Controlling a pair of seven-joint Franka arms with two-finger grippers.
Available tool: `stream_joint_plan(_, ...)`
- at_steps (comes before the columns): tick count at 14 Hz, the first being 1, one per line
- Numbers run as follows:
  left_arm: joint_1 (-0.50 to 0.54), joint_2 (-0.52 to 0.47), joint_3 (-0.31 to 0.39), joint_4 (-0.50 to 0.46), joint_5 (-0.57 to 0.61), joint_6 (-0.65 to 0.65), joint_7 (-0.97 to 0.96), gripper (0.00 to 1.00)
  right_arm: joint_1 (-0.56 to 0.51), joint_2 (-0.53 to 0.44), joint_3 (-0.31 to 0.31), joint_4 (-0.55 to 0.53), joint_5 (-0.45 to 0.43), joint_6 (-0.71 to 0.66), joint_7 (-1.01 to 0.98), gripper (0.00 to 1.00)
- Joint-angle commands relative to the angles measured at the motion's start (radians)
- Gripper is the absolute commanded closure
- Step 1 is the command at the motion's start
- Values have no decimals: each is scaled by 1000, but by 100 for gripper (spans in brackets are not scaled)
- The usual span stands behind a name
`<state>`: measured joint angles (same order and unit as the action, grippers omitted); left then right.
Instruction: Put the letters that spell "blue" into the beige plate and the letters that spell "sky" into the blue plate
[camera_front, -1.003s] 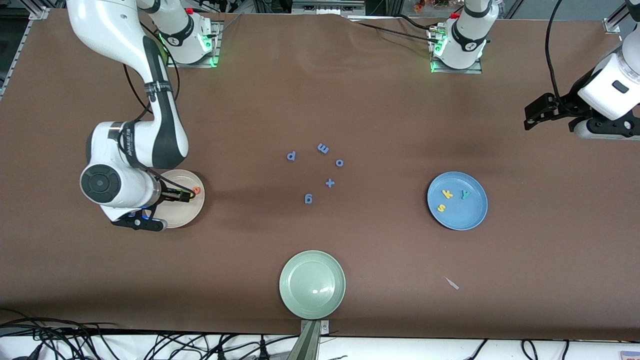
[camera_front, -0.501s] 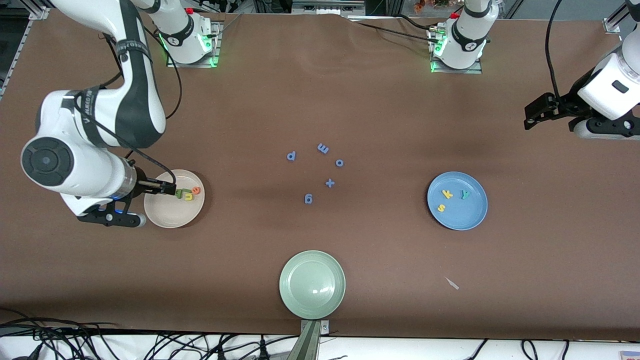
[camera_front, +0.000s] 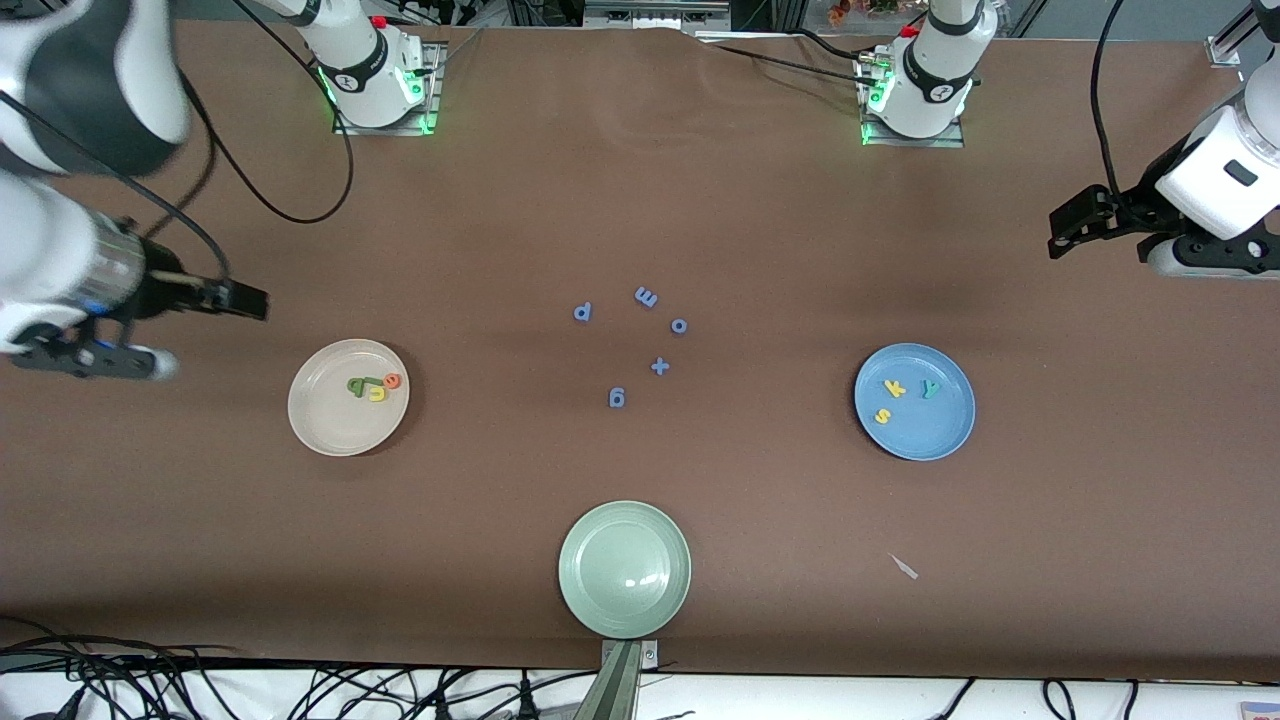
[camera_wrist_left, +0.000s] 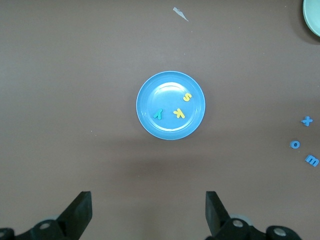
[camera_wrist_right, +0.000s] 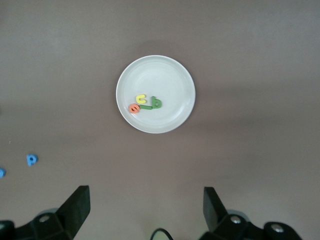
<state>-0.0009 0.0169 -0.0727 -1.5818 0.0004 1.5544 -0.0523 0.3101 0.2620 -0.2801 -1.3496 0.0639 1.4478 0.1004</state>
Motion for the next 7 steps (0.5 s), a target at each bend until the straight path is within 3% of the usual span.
stream_joint_plan(1, -1, 2, -4, 20, 26, -20, 15, 0, -150, -157, 145, -162, -22, 20, -56, 0)
stream_joint_plan(4, -1, 2, -4, 20, 26, -20, 15, 0, -198, -260, 211, -296, -61, 72, -54, 0)
stream_joint_plan(7, -1, 2, -4, 20, 26, -20, 15, 0, -204, -244, 249, -286, -119, 89, -71, 0)
